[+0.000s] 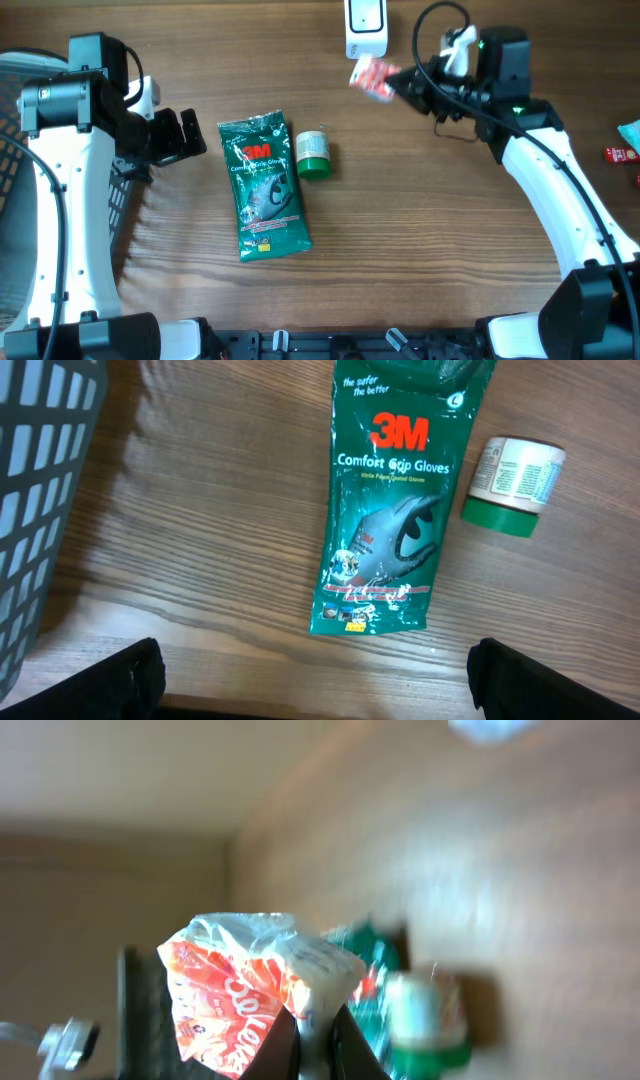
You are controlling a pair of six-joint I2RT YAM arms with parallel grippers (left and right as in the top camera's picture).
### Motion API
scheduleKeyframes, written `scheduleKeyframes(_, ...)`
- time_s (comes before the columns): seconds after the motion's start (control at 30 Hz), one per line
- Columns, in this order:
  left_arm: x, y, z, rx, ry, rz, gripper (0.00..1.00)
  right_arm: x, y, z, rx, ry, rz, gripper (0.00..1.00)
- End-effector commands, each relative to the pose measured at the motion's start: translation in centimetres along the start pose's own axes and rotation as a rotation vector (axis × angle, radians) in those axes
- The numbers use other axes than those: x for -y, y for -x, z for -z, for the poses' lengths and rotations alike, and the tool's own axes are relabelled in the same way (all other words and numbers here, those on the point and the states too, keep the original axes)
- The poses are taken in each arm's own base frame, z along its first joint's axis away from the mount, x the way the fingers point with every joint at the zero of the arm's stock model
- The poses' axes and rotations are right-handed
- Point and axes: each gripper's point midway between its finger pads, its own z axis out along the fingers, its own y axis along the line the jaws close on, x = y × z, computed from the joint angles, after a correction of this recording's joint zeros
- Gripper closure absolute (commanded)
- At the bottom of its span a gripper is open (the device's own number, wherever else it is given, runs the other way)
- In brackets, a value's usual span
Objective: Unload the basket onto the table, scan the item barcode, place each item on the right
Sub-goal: 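Carry the Kleenex pack up to the scanner and hold it there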
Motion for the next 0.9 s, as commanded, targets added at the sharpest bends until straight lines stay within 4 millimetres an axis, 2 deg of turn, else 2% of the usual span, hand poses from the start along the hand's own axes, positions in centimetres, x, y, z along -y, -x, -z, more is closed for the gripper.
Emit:
scheduleKeyframes(0.0,0.2,-0.1,0.4,0.012,-0.017,-0.019,0.0,1.5,6.0,1.5,0.328,-0.221,0.264,0.95)
scheduleKeyframes(0.07,0.2,-0.1,0.4,0.012,-0.017,-0.019,0.0,0.3,6.9,0.9,0.366,-0.233,0.502,0.95)
scheduleKeyframes(0.13,0.2,-0.1,0.4,0.012,-0.017,-0.019,0.0,-1.0,7.2,-0.5,0.387,-0.21,0.667,0.96)
scheduleKeyframes(0.27,0.2,-0.1,0.4,0.012,-0.017,-0.019,0.0,-1.0,7.7,-3.8,0.413,-0.195,0.867,0.96)
scheduleKeyframes(0.43,0.2,-0.1,0.4,0.012,-0.017,-0.019,0.0,0.6,10.7,-7.4,0.592,-0.172,0.926,0.96)
scheduleKeyframes(0.57,0.2,-0.1,0.4,0.012,-0.017,-0.019,0.0,1.7,11.5,-9.8,0.713,-0.101,0.961,0.96)
scheduleKeyframes(0.73,0.2,-0.1,0.4,0.012,-0.017,-0.019,0.0,3.8,12.0,-12.9,0.733,-0.087,0.966,0.96)
scheduleKeyframes(0.87,0.2,-0.1,0.4,0.012,-0.017,-0.019,0.0,4.2,13.2,-15.0,0.742,-0.081,0.967,0.96)
